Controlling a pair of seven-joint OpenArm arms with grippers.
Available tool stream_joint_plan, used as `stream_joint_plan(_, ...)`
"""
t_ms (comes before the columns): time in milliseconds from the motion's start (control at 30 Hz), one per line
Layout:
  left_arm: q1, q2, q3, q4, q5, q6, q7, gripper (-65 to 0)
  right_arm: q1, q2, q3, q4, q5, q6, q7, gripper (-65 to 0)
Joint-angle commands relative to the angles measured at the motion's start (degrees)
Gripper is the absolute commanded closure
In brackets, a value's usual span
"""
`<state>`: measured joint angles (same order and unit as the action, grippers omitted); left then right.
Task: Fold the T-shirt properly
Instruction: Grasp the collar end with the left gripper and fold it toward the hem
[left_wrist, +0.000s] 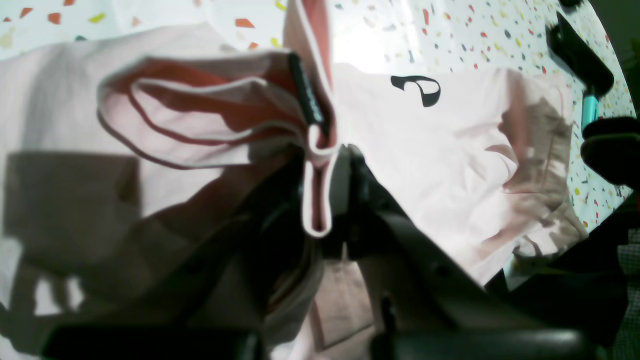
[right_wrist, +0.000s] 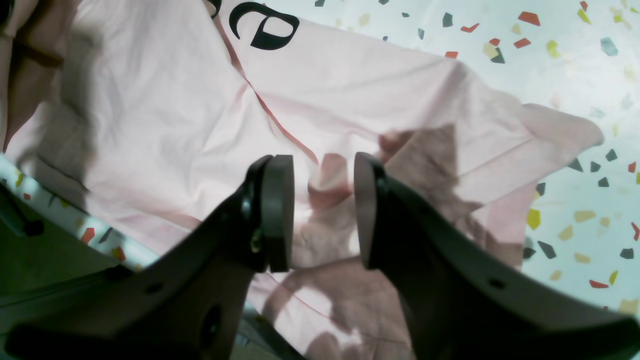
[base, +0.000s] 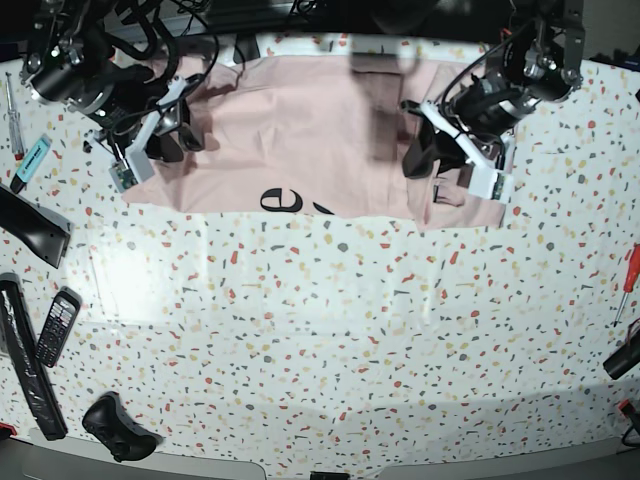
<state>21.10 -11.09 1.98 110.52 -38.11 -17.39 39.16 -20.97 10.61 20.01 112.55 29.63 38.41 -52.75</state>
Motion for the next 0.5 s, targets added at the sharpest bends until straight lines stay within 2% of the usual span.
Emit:
stream_joint_plan(0, -0.33, -0.02, 0.04, 0.66, -0.72, -0.35, -1.14, 0.0, 0.17, 0.48, 0.28, 1.14, 1.07, 0.42, 1.11, -19.1)
stream_joint_plan(100, -0.33, -0.02, 0.07, 0.61, -0.98, -0.39, -1.55, -0.5, 0.17, 0.48, 0.28, 1.14, 1.11, 0.42, 1.2, -19.1)
stream_joint_plan(167, -0.33, -0.04, 0.13, 0.61, -1.77, -1.64, -3.89, -17.0, 0.17, 0.48, 0.28, 1.14, 1.14, 0.42, 1.33, -19.1)
stream_joint_plan(200, -0.33, -0.02, 0.13, 0.61, -2.89, -3.06, -5.4, -22.9, 0.17, 0.48, 0.28, 1.14, 1.27, 0.42, 1.33, -19.1)
stream_joint_plan(233, -0.46, -0.04, 0.13, 0.61, -4.33, -5.11, -6.49, -24.9, 0.17, 0.5, 0.28, 1.14, 1.81, 0.42, 1.31, -19.1)
stream_joint_plan(333, -1.55, -0.04, 0.11, 0.63, -8.76, -12.39, -5.44, -24.9, 0.17, 0.48, 0.28, 1.11, 3.02, 0.42, 1.33, -19.1)
stream_joint_plan(367, -2.08, -0.07, 0.11, 0.72, -9.22, -13.57, -4.15, -24.9, 0.2, 0.5, 0.28, 1.14, 3.26, 0.42, 1.33, -19.1)
stream_joint_plan(467, -3.32, -0.11, -0.74, 0.96, -8.02, -13.75, 0.7, -24.9, 0.17, 0.5, 0.28, 1.14, 3.61, 0.42, 1.29, -19.1)
